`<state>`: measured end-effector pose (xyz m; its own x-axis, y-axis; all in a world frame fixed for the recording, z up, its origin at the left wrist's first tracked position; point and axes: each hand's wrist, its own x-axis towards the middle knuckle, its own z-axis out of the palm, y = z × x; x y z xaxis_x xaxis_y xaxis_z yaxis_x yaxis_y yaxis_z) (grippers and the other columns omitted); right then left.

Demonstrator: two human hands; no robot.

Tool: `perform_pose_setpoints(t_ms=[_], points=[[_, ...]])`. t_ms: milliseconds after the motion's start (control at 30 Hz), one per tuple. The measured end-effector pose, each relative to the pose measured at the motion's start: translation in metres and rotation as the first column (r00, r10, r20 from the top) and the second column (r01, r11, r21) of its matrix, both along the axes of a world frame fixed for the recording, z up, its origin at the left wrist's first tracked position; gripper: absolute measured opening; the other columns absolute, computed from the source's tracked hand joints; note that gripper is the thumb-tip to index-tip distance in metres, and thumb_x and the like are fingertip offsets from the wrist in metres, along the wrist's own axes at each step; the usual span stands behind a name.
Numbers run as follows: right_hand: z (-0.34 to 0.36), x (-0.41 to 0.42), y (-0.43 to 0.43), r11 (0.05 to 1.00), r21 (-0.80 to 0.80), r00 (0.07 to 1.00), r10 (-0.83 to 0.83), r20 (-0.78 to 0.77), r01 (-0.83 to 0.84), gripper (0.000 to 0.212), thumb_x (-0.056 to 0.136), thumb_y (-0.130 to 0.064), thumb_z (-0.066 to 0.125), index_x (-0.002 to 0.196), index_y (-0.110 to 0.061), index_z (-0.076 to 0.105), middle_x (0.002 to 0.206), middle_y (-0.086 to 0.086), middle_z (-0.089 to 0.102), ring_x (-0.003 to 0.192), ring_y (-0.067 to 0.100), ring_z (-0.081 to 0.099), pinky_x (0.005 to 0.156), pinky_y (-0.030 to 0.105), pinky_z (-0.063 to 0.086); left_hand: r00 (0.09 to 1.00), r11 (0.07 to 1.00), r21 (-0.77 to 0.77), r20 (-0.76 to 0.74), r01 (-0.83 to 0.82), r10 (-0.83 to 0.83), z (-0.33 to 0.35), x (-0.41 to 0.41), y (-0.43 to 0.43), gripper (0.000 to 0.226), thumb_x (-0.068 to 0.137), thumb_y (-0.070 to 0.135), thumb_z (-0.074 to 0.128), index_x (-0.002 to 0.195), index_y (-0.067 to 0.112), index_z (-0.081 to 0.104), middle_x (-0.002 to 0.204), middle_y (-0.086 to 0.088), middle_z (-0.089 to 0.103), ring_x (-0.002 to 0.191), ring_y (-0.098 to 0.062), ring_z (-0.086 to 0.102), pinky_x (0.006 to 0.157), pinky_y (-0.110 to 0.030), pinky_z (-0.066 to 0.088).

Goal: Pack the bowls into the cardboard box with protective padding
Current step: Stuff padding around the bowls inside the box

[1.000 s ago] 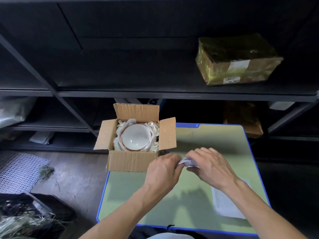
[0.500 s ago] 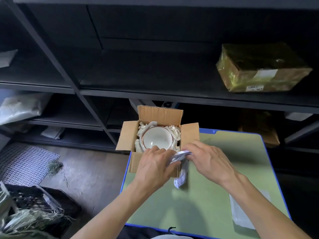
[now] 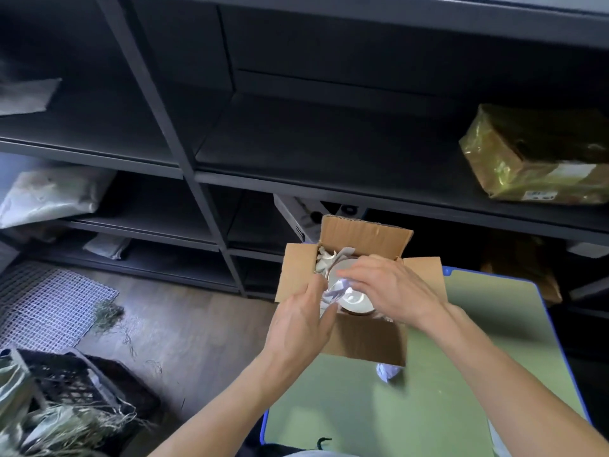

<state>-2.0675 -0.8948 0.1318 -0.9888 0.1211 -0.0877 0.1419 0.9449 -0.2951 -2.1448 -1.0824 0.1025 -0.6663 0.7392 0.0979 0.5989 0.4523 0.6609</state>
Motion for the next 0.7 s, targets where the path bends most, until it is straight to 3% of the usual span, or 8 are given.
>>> perform_pose_setpoints(t_ms=[133,233,333,433,533,700], points=[[0.006,-0.029,-0.001,1.0,0.014,0.999,-0.002,0.035,0.001,0.026,0.095,-0.022,0.059,0.119,-0.03,0.065,0.115,-0.015,0.064,0.113,0.009,0.051,0.09,0.03,0.043,0.999,0.996,-0.087,0.019,-0.033,0.035,-0.001,-0.007,0.002,0.025,0.094,0.037,0.056,0.093,0.023,0.035,0.078,0.003,0.054,0.064,-0.023,0.042,0.055,-0.037,0.033],[0.011,-0.046,0.002,0.998,0.056,0.998,0.035,0.048,-0.037,0.02,0.093,-0.021,0.062,0.113,-0.026,0.063,0.11,-0.014,0.064,0.111,0.011,0.051,0.083,0.028,0.041,0.995,0.989,-0.124,0.048,-0.083,0.089,-0.001,-0.009,0.009,0.025,0.095,0.037,0.053,0.094,0.024,0.032,0.074,0.006,0.048,0.062,-0.023,0.04,0.054,-0.034,0.027],[0.013,-0.06,0.011,0.992,0.078,0.994,0.096,0.045,-0.099,0.019,0.092,-0.023,0.066,0.109,-0.028,0.062,0.108,-0.017,0.063,0.11,0.008,0.05,0.078,0.025,0.041,0.981,0.98,-0.126,0.095,-0.155,0.167,-0.002,-0.009,0.017,0.019,0.095,0.034,0.052,0.094,0.023,0.036,0.071,0.005,0.047,0.059,-0.022,0.04,0.053,-0.034,0.027],[0.01,-0.075,0.019,0.982,0.082,0.985,0.168,0.05,-0.171,0.02,0.091,-0.016,0.065,0.105,-0.03,0.065,0.097,-0.021,0.06,0.104,0.008,0.05,0.079,0.034,0.05,0.96,0.965,-0.124,0.136,-0.23,0.246,-0.003,-0.005,0.024,0.016,0.096,0.034,0.049,0.092,0.021,0.04,0.073,0.004,0.054,0.06,-0.023,0.045,0.053,-0.036,0.034],[0.004,-0.087,0.02,0.965,0.087,0.969,0.243,0.04,-0.246,0.023,0.09,-0.011,0.062,0.102,-0.031,0.066,0.089,-0.022,0.053,0.1,0.008,0.049,0.077,0.036,0.051,0.949,0.943,-0.166,0.087,-0.288,0.304,-0.003,-0.001,0.027,0.017,0.099,0.036,0.044,0.093,0.021,0.042,0.071,0.005,0.052,0.061,-0.023,0.044,0.052,-0.034,0.03],[-0.011,-0.093,0.027,0.961,0.062,0.963,0.269,-0.011,-0.268,0.012,0.093,-0.023,0.06,0.101,-0.031,0.062,0.101,-0.016,0.06,0.104,0.01,0.05,0.076,0.034,0.051,0.924,0.9,-0.24,0.025,-0.364,0.381,-0.005,-0.003,0.029,0.015,0.098,0.035,0.046,0.091,0.022,0.045,0.074,0.006,0.058,0.065,-0.023,0.045,0.054,-0.032,0.031]])
